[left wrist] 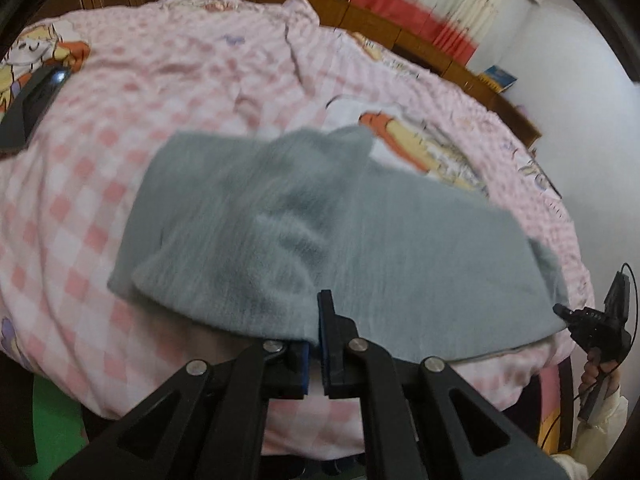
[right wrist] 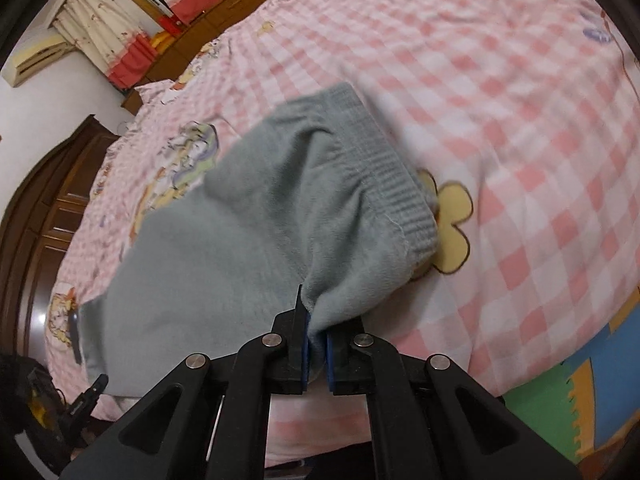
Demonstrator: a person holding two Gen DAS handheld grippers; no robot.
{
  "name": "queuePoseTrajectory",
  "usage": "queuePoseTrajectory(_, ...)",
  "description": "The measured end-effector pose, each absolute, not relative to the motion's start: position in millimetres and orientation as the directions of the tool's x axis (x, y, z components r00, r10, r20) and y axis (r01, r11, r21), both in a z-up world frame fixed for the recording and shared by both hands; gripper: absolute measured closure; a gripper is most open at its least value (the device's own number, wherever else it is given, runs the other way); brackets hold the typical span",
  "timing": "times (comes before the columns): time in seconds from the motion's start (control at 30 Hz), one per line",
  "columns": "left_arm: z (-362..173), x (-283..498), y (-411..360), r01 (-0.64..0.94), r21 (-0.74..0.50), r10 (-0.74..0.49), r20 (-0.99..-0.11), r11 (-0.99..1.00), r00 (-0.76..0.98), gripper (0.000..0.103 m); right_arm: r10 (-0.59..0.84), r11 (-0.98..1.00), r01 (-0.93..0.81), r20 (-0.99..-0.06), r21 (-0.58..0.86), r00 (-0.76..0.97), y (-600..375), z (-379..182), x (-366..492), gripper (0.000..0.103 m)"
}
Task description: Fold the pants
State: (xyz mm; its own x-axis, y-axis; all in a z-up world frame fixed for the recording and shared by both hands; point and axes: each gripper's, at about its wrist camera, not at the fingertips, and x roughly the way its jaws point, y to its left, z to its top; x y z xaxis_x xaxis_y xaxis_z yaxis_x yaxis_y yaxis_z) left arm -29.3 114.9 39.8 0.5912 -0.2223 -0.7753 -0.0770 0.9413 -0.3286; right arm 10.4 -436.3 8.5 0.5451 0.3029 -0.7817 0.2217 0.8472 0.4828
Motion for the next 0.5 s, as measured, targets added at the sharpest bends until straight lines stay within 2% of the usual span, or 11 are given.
queuePoseTrajectory(0.13,24,-30,115,-0.093,-0.329,-0.222,-0.794,0.94,0.566,0.099,0.293,0.861,0.202,-0.781,0.466,0.552,-433,7,9,0.094)
queuePoseTrajectory(0.23,18,-28,115,-0.098,-0.326,-0.223,-0.808,0.94,0.545,0.097,0.297,0.866,0.198,-0.79,0.46,0.537,-436,13,0,0.083)
queuePoseTrajectory(0.3,18,-28,116,-0.098,-0.321,-0.221,-0.812,0.942,0.54,0.095,0.28,0.864,0.211,-0.786,0.456,0.551,-445,20,-12,0.067)
queuePoseTrajectory(0.37,19,-30,116,-0.102,-0.314,-0.213,-0.815,0.944,0.539,0.091,0.26,0.859,0.225,-0.771,0.46,0.582,-457,25,-22,0.061)
queuePoseTrajectory(0.5,24,-34,121,-0.127,-0.3,-0.191,-0.826,0.945,0.53,0.083,0.299,0.814,0.251,-0.749,0.524,0.591,-481,19,-26,0.06)
